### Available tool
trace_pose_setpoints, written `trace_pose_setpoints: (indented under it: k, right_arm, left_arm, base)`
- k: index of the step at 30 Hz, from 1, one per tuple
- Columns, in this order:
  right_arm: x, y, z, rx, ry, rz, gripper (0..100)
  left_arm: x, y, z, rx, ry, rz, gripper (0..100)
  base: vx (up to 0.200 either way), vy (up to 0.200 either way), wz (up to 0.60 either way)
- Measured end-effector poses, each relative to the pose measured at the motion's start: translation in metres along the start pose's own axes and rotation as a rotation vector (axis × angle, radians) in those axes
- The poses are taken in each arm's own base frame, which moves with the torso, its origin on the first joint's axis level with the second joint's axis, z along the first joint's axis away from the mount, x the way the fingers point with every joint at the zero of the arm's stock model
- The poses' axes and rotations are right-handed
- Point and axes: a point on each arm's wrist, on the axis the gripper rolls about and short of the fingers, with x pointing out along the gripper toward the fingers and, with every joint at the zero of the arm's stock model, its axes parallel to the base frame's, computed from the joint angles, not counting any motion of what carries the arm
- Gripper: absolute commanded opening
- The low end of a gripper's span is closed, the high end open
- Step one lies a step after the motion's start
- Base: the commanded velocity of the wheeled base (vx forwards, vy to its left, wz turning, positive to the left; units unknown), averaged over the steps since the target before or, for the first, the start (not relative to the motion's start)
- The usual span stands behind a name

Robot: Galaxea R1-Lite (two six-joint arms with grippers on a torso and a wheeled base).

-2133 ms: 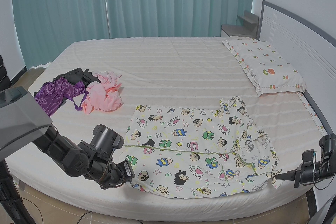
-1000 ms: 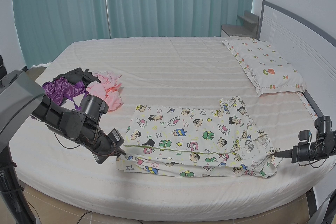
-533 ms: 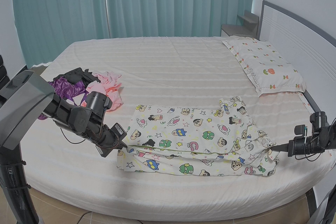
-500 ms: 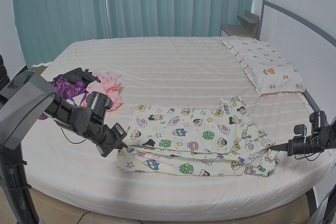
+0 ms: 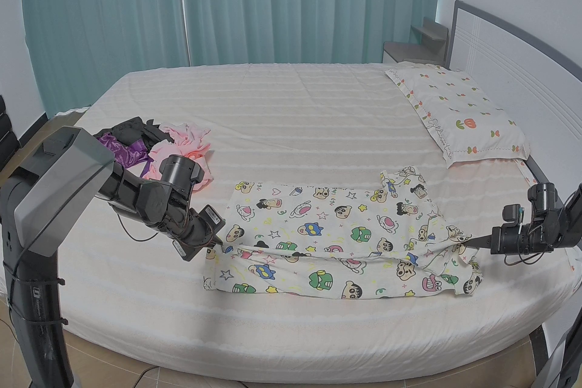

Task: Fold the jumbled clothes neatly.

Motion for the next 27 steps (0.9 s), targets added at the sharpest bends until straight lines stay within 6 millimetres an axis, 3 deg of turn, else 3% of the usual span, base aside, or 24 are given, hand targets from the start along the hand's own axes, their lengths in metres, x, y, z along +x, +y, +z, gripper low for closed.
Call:
trace_pose_setpoints:
  k: [14, 15, 27]
  right_arm:
    - [0.011, -0.013, 0.003, 0.017, 0.004, -0.007, 0]
    - [0.012, -0.014, 0.004, 0.018, 0.003, -0.007, 0]
    - [0.018, -0.019, 0.007, 0.045, 0.0, -0.013, 0]
  left_arm:
    - [0.019, -0.018, 0.008, 0.014, -0.034, 0.037, 0]
    - [0.021, -0.019, 0.008, 0.015, -0.036, 0.046, 100]
    - [0.035, -0.026, 0.009, 0.004, -0.069, 0.061, 100]
  base:
    - [0.0, 0.0, 0.0]
    - [0.0, 0.0, 0.0]
    - [0.0, 0.0, 0.0]
